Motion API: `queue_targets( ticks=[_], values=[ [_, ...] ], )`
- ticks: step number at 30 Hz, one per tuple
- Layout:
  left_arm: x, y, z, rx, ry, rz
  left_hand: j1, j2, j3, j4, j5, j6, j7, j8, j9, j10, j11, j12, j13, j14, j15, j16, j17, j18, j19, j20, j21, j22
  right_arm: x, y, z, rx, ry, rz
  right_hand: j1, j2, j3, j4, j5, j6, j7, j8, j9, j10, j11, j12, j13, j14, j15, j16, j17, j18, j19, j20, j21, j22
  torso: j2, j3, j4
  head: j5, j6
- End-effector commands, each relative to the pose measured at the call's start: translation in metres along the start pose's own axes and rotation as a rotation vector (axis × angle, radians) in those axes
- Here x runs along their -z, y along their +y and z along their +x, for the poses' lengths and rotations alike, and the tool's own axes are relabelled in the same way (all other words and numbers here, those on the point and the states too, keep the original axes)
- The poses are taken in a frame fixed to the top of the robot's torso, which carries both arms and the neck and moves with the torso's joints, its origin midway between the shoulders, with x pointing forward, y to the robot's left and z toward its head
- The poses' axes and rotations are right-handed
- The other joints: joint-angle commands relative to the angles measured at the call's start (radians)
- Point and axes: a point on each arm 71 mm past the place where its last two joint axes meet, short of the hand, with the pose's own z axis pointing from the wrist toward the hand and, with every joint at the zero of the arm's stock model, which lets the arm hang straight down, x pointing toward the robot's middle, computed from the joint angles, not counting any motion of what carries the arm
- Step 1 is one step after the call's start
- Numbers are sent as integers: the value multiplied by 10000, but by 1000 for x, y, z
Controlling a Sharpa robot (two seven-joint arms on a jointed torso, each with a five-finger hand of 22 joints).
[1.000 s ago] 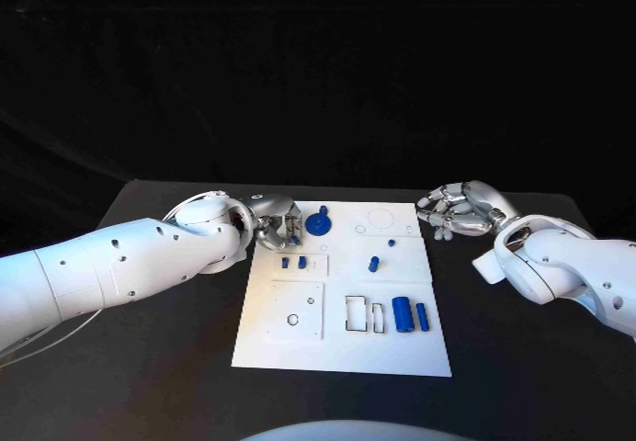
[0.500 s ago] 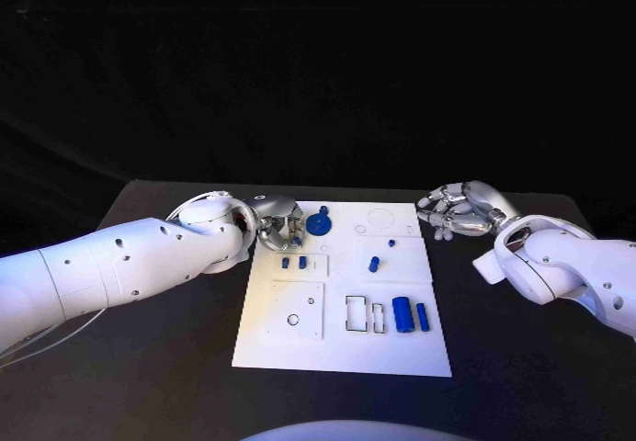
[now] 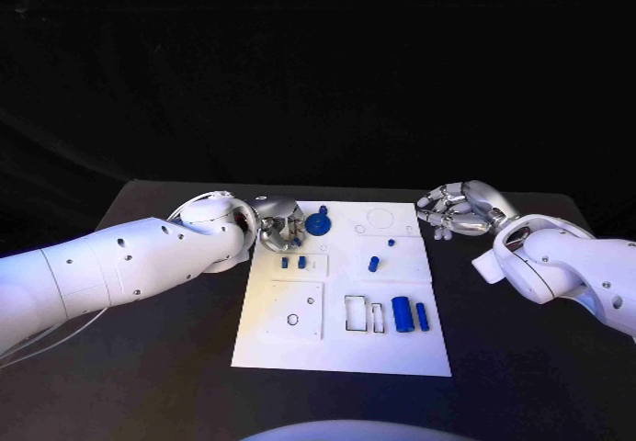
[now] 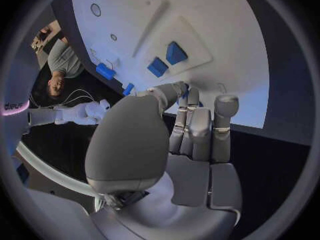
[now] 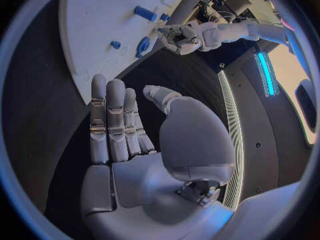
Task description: Assemble the parts on the task board
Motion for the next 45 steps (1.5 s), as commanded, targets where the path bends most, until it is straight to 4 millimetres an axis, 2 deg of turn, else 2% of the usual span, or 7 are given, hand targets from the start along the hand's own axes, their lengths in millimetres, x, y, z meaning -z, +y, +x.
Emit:
queue_targets(
  ticks=[1, 13, 20, 31, 37, 45],
  values=[
    [0, -2, 2, 34, 267, 46, -40, 59, -35, -21, -1, 81, 2, -19, 6, 67, 9, -60, 16, 4, 33, -36, 3, -146, -4, 16, -31, -28, 0, 1, 1, 19, 71, -110, -38, 100, 51, -32, 54, 2, 34, 36, -9, -55, 5, 36, -8, -5, 13, -30, 8, 109, 66, 4, -33, -9, 0, 1, 6, 5, -1],
    [0, -2, 3, 98, 339, 64, -318, -79, -244, 105, -8, 93, -24, -137, 16, 80, 13, -197, 26, -10, 44, -35, -34, -135, -69, 31, -95, -102, 0, 1, 1, 21, 70, -107, -38, 100, 51, -32, 54, 2, 34, 36, -9, -55, 5, 36, -8, -5, 13, -30, 8, 109, 66, 4, -33, -9, 0, -3, 2, 13, 2],
    [0, -1, 3, 124, 313, 53, -393, -179, -321, 144, 9, -88, 5, -331, -29, 72, 36, -293, 30, -4, 63, 1, 40, -127, -103, 40, -144, -159, 0, 1, 1, 22, 67, -105, -38, 100, 51, -32, 54, 2, 34, 36, -9, -55, 5, 36, -8, -5, 13, -30, 8, 109, 66, 4, -33, -9, 2, -1, 4, 17, -2],
    [0, 0, 2, 141, 233, -4, -424, -210, -344, 168, 17, -137, 22, -397, -44, 53, 54, -334, 30, 9, 76, 35, 129, -118, -132, 48, -180, -208, 0, 1, 1, 23, 63, -106, -38, 100, 51, -32, 54, 2, 34, 36, -9, -55, 5, 36, -8, -5, 13, -30, 8, 109, 66, 4, -33, -9, 2, 1, -5, 18, -4],
    [0, 1, 2, 138, 257, -61, -430, -301, -368, 187, 22, -429, 102, -682, -130, -69, 122, -455, 37, 17, 134, 122, 338, -96, -206, 74, -274, -333, 0, 1, 1, 24, 58, -103, -38, 100, 51, -32, 54, 2, 34, 36, -9, -55, 5, 36, -8, -5, 13, -30, 8, 109, 66, 4, -33, -9, 4, -1, -2, 16, -16],
    [1, 2, 2, 139, 217, -132, -439, -342, -397, 210, 26, -577, 148, -835, -175, -151, 160, -494, 62, -50, 172, 101, 255, -66, -285, 85, -364, -460, 0, 1, 1, 25, 54, -103, -42, 103, 55, -40, 55, -8, 35, 47, -21, -65, 6, 52, -32, 2, 13, -53, 28, 108, 76, 4, -49, -18, -1, -5, 3, 11, -20]
  ],
)
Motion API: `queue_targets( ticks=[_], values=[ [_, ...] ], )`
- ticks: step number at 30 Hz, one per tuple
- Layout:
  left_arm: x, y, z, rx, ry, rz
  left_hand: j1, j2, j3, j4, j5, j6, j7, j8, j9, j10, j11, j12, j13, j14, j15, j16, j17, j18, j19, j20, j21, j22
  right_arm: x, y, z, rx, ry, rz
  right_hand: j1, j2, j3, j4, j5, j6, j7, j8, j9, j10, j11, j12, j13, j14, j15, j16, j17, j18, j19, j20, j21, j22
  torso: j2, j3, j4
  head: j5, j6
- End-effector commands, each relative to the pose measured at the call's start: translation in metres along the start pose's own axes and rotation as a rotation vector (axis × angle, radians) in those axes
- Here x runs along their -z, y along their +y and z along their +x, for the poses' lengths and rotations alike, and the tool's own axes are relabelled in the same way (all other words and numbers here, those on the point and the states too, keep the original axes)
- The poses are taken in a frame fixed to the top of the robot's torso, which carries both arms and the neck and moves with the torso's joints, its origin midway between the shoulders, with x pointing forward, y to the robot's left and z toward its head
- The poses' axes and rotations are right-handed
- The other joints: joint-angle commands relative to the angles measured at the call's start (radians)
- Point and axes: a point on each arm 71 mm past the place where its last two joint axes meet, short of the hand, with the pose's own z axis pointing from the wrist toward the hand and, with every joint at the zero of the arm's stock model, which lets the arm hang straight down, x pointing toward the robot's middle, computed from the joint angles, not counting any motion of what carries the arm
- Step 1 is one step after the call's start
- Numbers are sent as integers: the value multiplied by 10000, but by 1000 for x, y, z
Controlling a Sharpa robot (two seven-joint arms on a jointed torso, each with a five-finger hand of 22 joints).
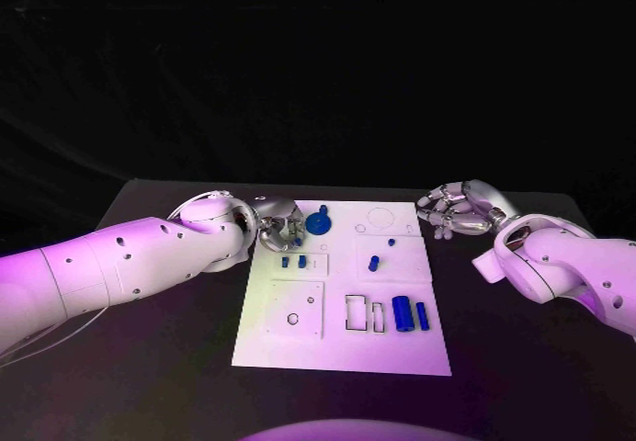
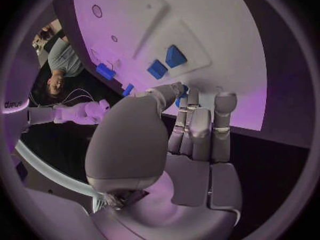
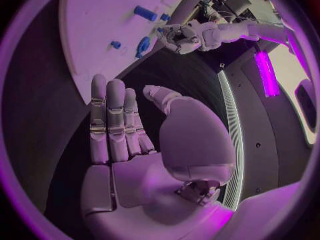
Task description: Assemble the parts on the task board
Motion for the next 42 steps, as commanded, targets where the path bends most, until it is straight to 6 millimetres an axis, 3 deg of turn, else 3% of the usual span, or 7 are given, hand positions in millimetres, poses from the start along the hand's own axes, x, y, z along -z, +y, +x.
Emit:
queue_targets(
  ticks=[1, 16, 27, 31, 33, 36, 42],
  values=[
    [0, 0, 1, 42, 83, -41, -20, -93, -75, -3, 25, -165, 0, -119, -32, -107, 18, -48, 23, -42, 69, 18, -74, -59, -66, -3, -75, -68, 0, 1, 1, 22, 58, -104, -40, 101, 25, -10, 55, -7, 36, 48, -9, -66, 5, 53, -9, 3, 13, -53, 10, 108, 76, 4, -50, -9, -1, -3, 3, -1, -3],
    [3, 4, 0, 63, -17, -134, -7, -198, -163, 25, 28, -608, 69, -437, -133, -365, 64, -104, 80, -197, 104, -73, -311, -3, -255, 3, -300, -377, 0, 1, 1, 29, 38, -130, -29, 86, 32, -34, 58, -35, 42, 45, -22, -105, 9, 48, -32, -22, 20, -88, 20, 105, 66, 7, -71, -19, -6, -1, -3, 0, 10],
    [12, 18, -3, 405, -372, -376, 97, -212, -523, 180, 57, -1121, 158, -716, -245, -1468, 361, -471, -19, -967, 346, -768, -2062, 167, -852, 204, -1008, -1337, -1, -1, -1, 43, 77, -113, 50, 109, 312, -268, 3, 7, 144, 142, -195, -552, 152, -1335, -1447, -287, 143, -684, 107, 99, -103, 108, -392, -152, -2, -13, 4, -53, 18],
    [17, 29, -8, 792, -650, -517, 230, -113, -445, 197, 73, -900, 266, -601, -206, -1531, 404, -466, -62, -1266, 377, -1099, -2746, 259, -1159, 235, -1357, -1810, -1, -2, 0, 171, 250, -117, 468, 218, 456, -732, -936, 371, 65, 14, -424, -135, 69, -2276, -2409, 425, 1, -496, 331, 124, 362, -35, -6, 131, -9, -3, 12, -63, 17],
    [20, 33, -10, 1082, -772, -564, 267, -90, -399, 203, 75, -810, 270, -552, -192, -1466, 401, -437, -75, -1406, 372, -1265, -3058, 313, -1337, 237, -1559, -2087, -1, -2, 0, 303, 371, -147, 529, 250, 475, -805, -1133, 482, 40, -38, -489, -31, 49, -2501, -2611, 618, -29, -426, 395, 121, 480, -75, 123, 229, -15, -1, 5, -65, 31],
    [28, 45, -17, 2388, -1155, -734, 444, 124, -114, 187, 65, -405, 232, -294, -110, -877, 318, -237, -77, -1869, 272, -1986, -4193, 325, -1394, 154, -1724, -2212, -1, -1, 4, 893, 860, -266, 693, 319, 600, -1030, -1709, 885, -3, -373, -778, 435, 0, -3460, -3353, 1643, -85, 1942, 2664, 107, 868, -187, 738, 732, -21, -8, -16, -126, 69],
    [46, 57, -27, 5800, -2116, -593, 226, 140, -26, 272, 16, -164, 234, -46, -61, -300, 241, -202, -162, -1952, 213, -3051, -4717, 320, -1498, 85, -2281, -2621, -3, 10, 12, 2930, 1708, -900, 831, 309, 690, -1258, -1780, 1445, -37, -909, -1077, 821, 16, -4456, -4032, 1934, -92, 3316, 3892, -205, 1566, -184, 3019, 2479, -11, -11, 11, -342, 172]
  ],
)
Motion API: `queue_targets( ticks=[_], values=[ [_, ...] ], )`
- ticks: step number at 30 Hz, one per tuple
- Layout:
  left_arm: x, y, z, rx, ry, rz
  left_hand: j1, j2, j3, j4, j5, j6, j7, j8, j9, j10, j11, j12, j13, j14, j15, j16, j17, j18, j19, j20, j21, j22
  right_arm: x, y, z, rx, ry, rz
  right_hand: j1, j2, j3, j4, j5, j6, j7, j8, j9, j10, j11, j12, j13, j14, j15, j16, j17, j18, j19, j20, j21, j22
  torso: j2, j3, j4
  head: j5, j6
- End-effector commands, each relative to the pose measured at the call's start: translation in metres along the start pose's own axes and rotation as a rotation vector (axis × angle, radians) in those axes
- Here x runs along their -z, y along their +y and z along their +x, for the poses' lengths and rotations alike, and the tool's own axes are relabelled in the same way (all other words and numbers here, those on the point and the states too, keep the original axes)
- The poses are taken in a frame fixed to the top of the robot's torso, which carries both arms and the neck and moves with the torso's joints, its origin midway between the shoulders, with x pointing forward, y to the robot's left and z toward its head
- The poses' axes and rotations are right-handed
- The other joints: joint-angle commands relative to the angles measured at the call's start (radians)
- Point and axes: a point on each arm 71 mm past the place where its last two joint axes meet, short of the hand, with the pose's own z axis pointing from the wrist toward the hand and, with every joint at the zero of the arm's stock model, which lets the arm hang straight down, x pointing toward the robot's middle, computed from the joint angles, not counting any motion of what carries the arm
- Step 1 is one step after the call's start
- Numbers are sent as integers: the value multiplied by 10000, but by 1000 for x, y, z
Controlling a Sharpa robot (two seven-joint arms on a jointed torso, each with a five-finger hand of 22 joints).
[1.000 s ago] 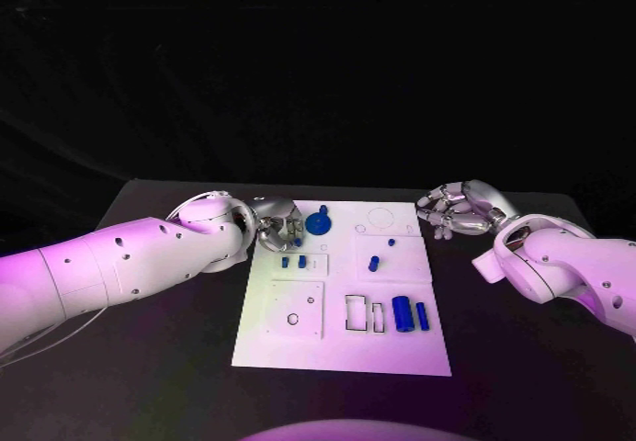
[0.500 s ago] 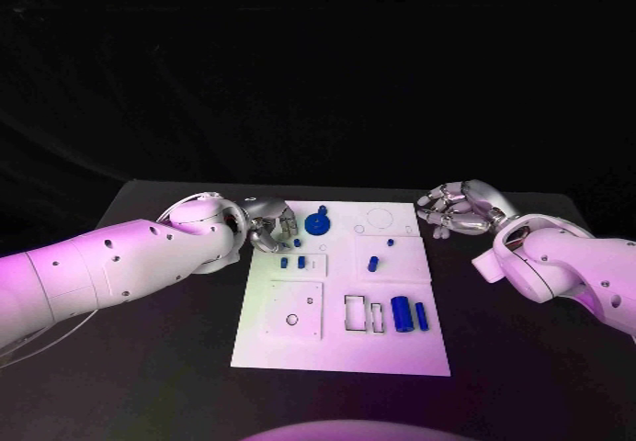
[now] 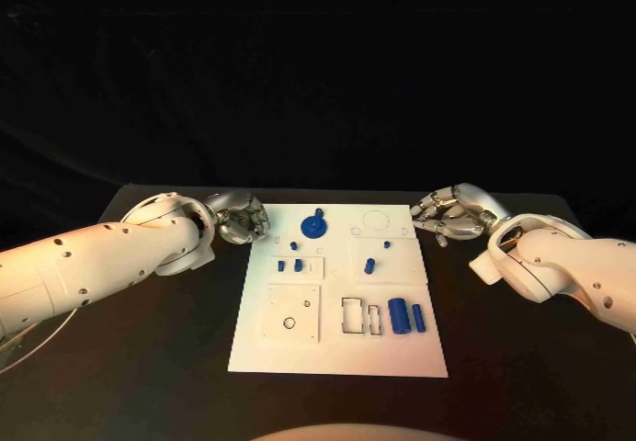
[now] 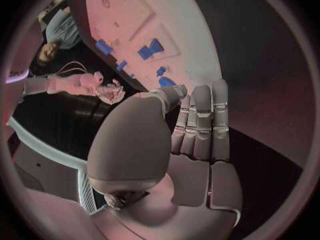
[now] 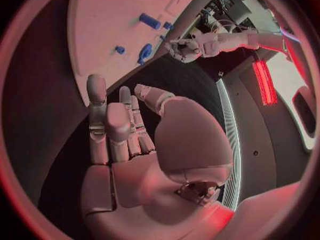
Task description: Assemble the parts on the task board
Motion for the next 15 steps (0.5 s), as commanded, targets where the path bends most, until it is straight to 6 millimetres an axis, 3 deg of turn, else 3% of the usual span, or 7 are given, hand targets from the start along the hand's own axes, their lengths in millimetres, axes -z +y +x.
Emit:
queue_targets(
  ticks=[1, 6, 9, 11, 12, 13, 15],
  values=[
    [6, -3, -8, 3913, -863, 482, -283, -47, -147, 181, -26, 40, -15, 59, 7, 206, -36, 89, 8, -36, -33, -345, -155, 151, -76, -24, -276, -198, -2, 10, 10, 2276, 1173, -636, 136, -6, -21, -112, -78, 207, -19, -170, -81, 164, -21, -314, -217, 221, 8, 486, 420, -247, 254, 0, 823, 627, 2, -5, 29, -196, 81],
    [16, -2, -14, 8524, -1369, 831, -698, -80, -712, 470, -51, 413, -156, 400, 154, 725, -156, 412, 142, -608, -12, -1019, -388, 133, -390, 63, -1094, -721, -8, 24, 17, 5008, 1657, -1152, 121, -73, -26, -150, -51, 359, -17, -389, -164, 210, 15, -791, -542, 278, 38, 922, 764, -343, 430, 23, 1510, 1176, 2, -28, 19, -348, 166],
    [19, -1, -16, 10060, -1462, 1020, -922, -84, -1153, 683, -44, 332, -165, 478, 255, 595, -123, 445, 209, -1140, 59, -1449, -548, 121, -652, 159, -1811, -1172, -11, 29, 21, 6168, 1698, -1246, 93, -97, -37, -136, 7, 475, 2, -422, -171, 246, 40, -951, -658, 279, 62, 1051, 866, -365, 454, 44, 1672, 1318, 5, -30, 14, -420, 220],
    [21, -2, -16, 10673, -1503, 1213, -1008, -97, -1386, 814, -47, 286, -170, 501, 298, 514, -102, 388, 208, -1432, 130, -1662, -627, 112, -754, 242, -2211, -1430, -13, 33, 24, 6759, 1632, -1322, 100, -99, -33, -139, -30, 511, -4, -440, -175, 292, 37, -995, -695, 288, 62, 1118, 921, -377, 478, 49, 1767, 1393, 6, -10, 25, -480, 242],
    [23, -3, -17, 10913, -1526, 1333, -1007, -95, -1534, 887, -47, 247, -158, 496, 320, 479, -88, 313, 189, -1615, 169, -1814, -688, 115, -791, 300, -2500, -1623, -15, 35, 25, 7021, 1582, -1371, 156, -70, 52, -163, -522, 525, -7, -481, -188, 337, 34, -1058, -745, 296, 55, 1189, 974, -383, 495, 50, 1852, 1467, 6, -10, 27, -488, 237],
    [23, -3, -17, 11068, -1543, 1432, -962, -58, -1643, 945, -41, 254, -171, 493, 339, 505, -70, 232, 166, -1720, 194, -1938, -741, 126, -769, 335, -2746, -1796, -16, 37, 27, 7201, 1535, -1408, 170, -78, 130, -171, -715, 537, 1, -528, -206, 370, 39, -1118, -791, 304, 65, 1268, 1039, -397, 514, 57, 1943, 1544, 9, -5, 18, -482, 241],
    [25, -6, -17, 11345, -1587, 1670, -822, -2, -1717, 1009, -21, 266, -174, 390, 329, 667, -67, -3, 80, -1965, 244, -2284, -886, 118, -796, 402, -3200, -2104, -18, 41, 29, 7592, 1415, -1487, 172, -85, 166, -173, -722, 548, 3, -548, -213, 391, 39, -1142, -811, 314, 68, 1323, 1090, -406, 531, 61, 2004, 1591, 12, -1, 5, -486, 254]
  ],
)
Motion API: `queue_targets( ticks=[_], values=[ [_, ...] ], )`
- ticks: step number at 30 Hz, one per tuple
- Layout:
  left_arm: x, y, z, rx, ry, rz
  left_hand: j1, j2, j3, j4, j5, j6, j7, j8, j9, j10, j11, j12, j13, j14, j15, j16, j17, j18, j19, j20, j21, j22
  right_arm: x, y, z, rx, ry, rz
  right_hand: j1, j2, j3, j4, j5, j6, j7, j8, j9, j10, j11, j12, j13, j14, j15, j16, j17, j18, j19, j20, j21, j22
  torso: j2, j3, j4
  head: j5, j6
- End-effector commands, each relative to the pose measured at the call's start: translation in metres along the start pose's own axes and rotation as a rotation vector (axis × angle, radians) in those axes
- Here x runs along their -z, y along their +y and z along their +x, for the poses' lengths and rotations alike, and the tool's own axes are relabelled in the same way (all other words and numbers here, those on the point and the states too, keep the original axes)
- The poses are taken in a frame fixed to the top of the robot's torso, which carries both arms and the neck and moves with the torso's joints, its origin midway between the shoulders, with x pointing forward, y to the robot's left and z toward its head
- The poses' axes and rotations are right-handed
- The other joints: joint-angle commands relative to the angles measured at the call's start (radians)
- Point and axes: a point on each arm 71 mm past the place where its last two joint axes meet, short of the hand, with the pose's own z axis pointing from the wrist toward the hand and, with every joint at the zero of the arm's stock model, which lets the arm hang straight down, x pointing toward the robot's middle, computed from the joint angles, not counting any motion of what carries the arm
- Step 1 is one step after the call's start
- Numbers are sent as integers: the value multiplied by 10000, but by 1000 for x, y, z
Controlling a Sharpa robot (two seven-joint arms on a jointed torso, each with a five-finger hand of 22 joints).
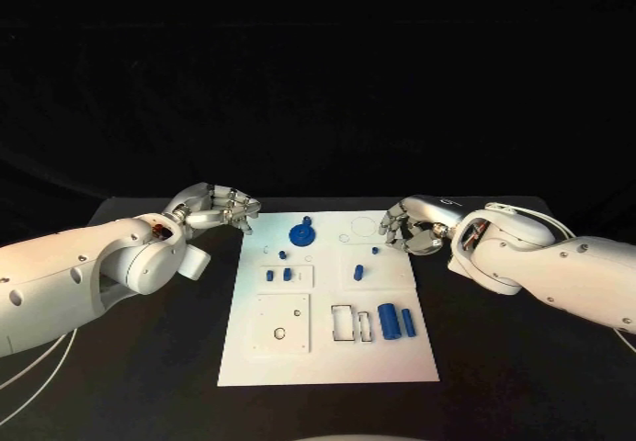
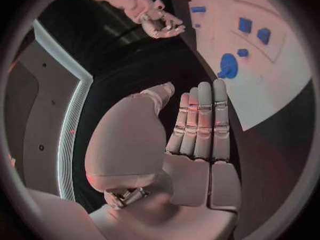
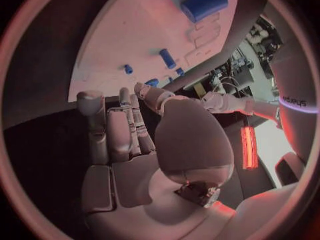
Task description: Assemble the parts on the task board
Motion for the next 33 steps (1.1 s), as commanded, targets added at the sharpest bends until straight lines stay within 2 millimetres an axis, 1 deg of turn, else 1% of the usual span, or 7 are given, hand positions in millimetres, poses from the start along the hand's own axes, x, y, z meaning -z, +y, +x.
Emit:
queue_targets(
  ticks=[1, 6, 11, 14, 16, 21, 33],
  values=[
    [2, -7, 1, 2423, -225, 861, 149, 67, -108, 67, -20, 17, -16, -116, -2, 235, 18, -280, -111, -193, 43, -349, -147, 119, 11, 102, -473, -328, -5, 5, 2, 2218, 153, 179, 77, -4, 104, 19, -50, 110, -1, -63, -21, 103, 23, -63, -38, 295, 38, 110, 101, -107, 128, 6, 142, 109, 3, 8, -20, -38, 25],
    [3, -10, 6, 2737, -135, 1160, 372, 113, -106, 24, 4, 202, -20, -189, 5, 506, -4, -586, -211, -140, 32, -573, -235, 129, 176, 106, -770, -558, -12, 11, 4, 2594, 37, 188, 31, -93, 179, 28, 43, 178, -7, -117, -34, 268, 9, -85, -69, 326, 36, 276, 231, -138, 197, 13, 372, 289, 1, 1, -2, -93, 36],
    [3, -11, 10, 2882, -88, 1279, 409, 122, -111, 14, 3, 242, -20, -209, 6, 569, -8, -658, -232, -100, 26, -607, -245, 129, 235, 98, -819, -599, -17, 16, 8, 2713, 149, 166, -33, -178, 198, 47, 90, 162, 9, -177, -49, 274, 22, -138, -95, 312, 45, 292, 214, -141, 189, 18, 407, 336, 18, 20, 3, 9, 30],
    [4, -12, 11, 2912, -115, 1308, 415, 96, -138, 13, 0, 208, 28, -263, -7, 566, 21, -739, -255, -97, 40, -646, -257, 124, 271, 97, -866, -637, -19, 18, 13, 2731, 340, 167, -75, -223, 216, 66, 74, 113, 34, -238, -66, 234, 47, -193, -120, 299, 62, 300, 202, -141, 171, 30, 407, 353, 15, 12, -18, 27, 10],
    [4, -12, 12, 2933, -128, 1321, 420, 71, -173, 7, -2, 151, 100, -315, -19, 541, 69, -808, -272, -92, 68, -677, -268, 120, 308, 101, -912, -673, -20, 19, 17, 2701, 479, 166, -85, -236, 219, 69, 63, 102, 40, -252, -70, 227, 53, -204, -124, 292, 68, 291, 186, -145, 174, 34, 425, 369, 15, 7, -18, 27, 6],
    [3, -12, 12, 2969, -132, 1346, 433, 70, -180, -2, -1, 142, 112, -323, -19, 538, 79, -821, -273, -90, 75, -684, -270, 119, 319, 103, -925, -683, -22, 21, 26, 2618, 792, 170, -81, -251, 228, 62, 54, 87, 45, -269, -74, 218, 57, -218, -130, 291, 73, 308, 199, -156, 193, 39, 482, 410, 18, 22, -12, 63, -37],
    [3, -12, 15, 2992, -11, 1312, 446, 74, -186, -11, 0, 131, 123, -331, -20, 533, 89, -836, -275, -91, 83, -692, -272, 118, 329, 106, -940, -695, -28, 21, 37, 2599, 1026, 234, -43, -231, 286, 44, 73, 110, 46, -284, -67, 253, 57, -223, -131, 276, 81, 318, 186, -152, 173, 49, 485, 433, 18, 17, 5, 56, -79]
  ],
)
